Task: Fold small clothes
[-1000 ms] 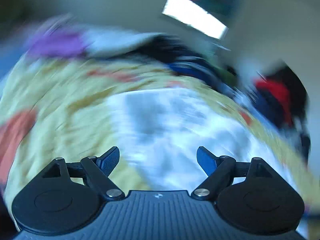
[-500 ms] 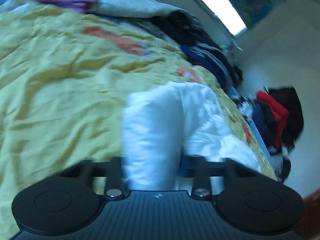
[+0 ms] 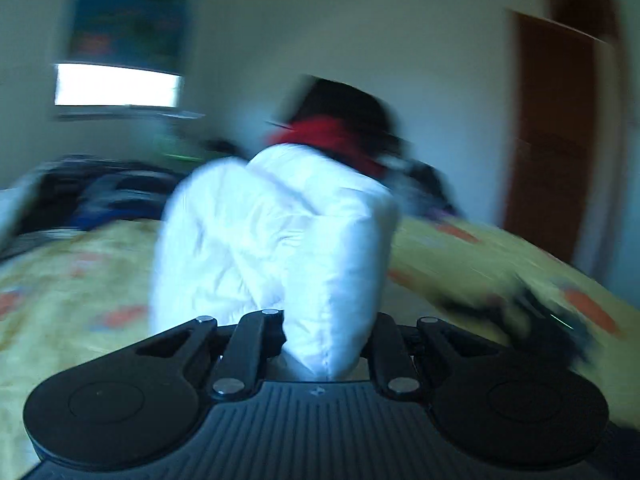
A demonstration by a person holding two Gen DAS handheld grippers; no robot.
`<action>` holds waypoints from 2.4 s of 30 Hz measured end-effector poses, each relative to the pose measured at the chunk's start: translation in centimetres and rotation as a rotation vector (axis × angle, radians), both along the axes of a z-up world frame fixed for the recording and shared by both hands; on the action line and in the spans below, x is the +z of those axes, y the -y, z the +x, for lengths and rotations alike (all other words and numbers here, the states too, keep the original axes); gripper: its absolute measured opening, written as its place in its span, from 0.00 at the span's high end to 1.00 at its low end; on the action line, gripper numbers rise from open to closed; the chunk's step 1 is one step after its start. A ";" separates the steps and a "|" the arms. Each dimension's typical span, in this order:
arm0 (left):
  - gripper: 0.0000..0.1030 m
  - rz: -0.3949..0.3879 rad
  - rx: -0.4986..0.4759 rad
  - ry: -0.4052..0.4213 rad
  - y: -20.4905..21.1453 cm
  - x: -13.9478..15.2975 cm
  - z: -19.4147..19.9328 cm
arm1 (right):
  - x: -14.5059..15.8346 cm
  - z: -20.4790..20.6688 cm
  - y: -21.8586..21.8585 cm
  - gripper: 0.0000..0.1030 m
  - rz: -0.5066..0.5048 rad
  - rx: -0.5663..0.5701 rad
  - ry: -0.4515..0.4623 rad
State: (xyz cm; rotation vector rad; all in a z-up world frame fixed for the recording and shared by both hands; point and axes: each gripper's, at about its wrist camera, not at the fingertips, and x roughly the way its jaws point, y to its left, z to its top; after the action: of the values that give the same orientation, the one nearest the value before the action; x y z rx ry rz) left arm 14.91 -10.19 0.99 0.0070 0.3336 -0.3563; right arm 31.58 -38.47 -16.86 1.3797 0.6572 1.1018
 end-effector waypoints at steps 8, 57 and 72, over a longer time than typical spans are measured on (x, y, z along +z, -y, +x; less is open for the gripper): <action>0.87 0.179 -0.170 -0.101 6.1 -5.9 -0.2 | -1.0 -0.3 2.3 0.02 0.226 -0.041 -0.067; 0.39 0.375 -0.155 -0.081 6.7 -6.7 12.8 | 21.5 -4.4 6.9 0.29 -0.883 -0.654 0.322; 0.38 0.284 -0.169 -0.152 6.0 -6.9 15.1 | 10.7 9.6 -3.5 0.76 -1.052 -0.206 0.179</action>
State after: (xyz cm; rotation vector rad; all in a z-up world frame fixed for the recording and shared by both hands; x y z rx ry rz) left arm 30.00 -16.22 -5.88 0.2894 0.5336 -0.4755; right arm 41.20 -34.99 -6.21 0.4180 0.7740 0.5358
